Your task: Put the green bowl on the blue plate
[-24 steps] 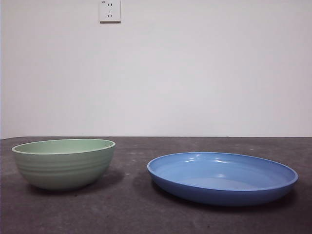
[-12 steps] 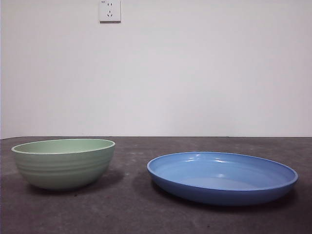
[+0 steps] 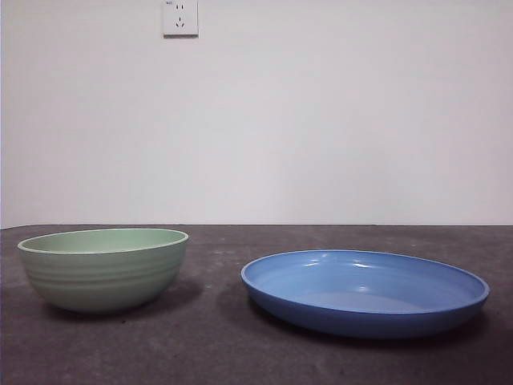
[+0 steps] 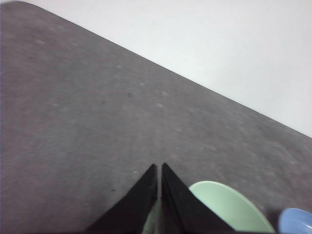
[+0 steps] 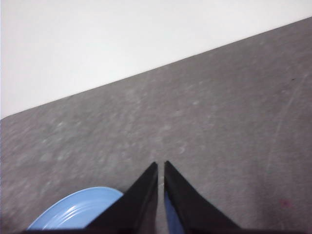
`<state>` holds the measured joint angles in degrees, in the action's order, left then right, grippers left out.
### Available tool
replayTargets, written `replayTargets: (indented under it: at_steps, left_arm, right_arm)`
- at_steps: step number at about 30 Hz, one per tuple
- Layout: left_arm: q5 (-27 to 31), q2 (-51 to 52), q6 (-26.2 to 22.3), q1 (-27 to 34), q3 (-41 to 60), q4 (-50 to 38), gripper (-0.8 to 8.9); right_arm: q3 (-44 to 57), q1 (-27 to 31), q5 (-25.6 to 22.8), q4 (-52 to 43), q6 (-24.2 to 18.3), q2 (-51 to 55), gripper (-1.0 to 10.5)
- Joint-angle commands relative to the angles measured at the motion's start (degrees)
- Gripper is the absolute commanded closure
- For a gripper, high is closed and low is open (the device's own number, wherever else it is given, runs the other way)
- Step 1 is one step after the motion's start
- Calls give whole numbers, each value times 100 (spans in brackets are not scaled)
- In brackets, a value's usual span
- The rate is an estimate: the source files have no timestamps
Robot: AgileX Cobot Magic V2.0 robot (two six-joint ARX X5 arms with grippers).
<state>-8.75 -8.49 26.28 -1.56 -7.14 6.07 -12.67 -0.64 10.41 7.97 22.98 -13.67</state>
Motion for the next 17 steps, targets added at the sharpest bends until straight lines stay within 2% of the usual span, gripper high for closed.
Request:
replayTargets:
  at_steps: [1,7,12,15,17]
  left_arm:
    - [-77,-361,-2,-37,-389,-70,795]
    - [-79,-1547,-199,-116,-1458,319,795]
    - [-125,-2621,-741,-199,-2618,1071,795]
    - [-383,-3200,-940,-282,-3307,1462,795]
    - [-750,-3598,-968,-376,-3762,1731,795]
  right_arm:
    - [-461,2,24,173,61,-487,930]
    - [-1523,0,802,654,-76,-1631,930]
    - [-2190,-26,1674,990,-74,-2354,929]
    - [-2496,-140,2026,1237,-111,-2688,929]
    - [-2708,-256,2192,1436,-210,-2914,929]
